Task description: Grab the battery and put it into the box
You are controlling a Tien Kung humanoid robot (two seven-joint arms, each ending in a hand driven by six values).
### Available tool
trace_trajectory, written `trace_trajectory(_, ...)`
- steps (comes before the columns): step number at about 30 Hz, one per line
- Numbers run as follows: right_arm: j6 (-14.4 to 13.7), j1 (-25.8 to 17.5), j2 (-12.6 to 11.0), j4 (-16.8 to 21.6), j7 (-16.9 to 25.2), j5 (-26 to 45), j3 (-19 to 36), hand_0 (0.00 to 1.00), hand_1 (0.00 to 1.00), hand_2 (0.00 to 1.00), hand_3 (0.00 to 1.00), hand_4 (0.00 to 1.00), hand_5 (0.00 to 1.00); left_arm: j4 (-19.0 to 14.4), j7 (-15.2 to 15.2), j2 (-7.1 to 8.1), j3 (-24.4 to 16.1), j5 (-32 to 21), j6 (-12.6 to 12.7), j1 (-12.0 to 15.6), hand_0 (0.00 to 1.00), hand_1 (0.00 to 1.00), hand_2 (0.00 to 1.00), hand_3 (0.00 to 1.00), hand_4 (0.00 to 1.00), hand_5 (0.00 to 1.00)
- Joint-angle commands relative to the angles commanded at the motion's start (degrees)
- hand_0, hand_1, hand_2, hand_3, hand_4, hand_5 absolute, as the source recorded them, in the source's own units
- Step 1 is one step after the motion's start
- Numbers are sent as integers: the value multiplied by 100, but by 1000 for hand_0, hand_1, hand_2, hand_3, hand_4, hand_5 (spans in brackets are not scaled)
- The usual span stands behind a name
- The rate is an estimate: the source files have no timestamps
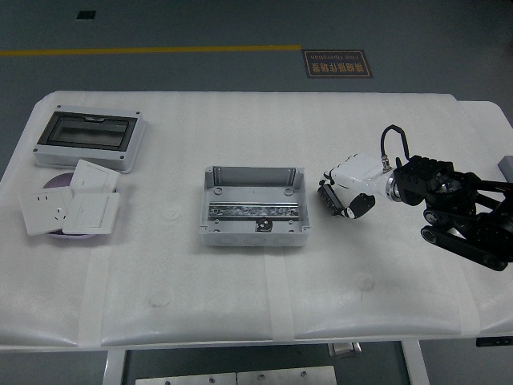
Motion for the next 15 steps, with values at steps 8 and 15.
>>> trace_trajectory(8, -21, -15, 39, -33, -8, 59, -1, 821, 707, 780, 865, 720, 266, 0, -22, -1, 73, -80, 9, 1, 679, 679, 574, 621, 626, 310)
trace_trajectory(15, -147, -41, 30, -18, -9, 155, -30, 824, 707, 781, 872, 721, 259, 0, -34, -6, 95, -115, 18, 6, 679, 680, 575, 620, 621, 309)
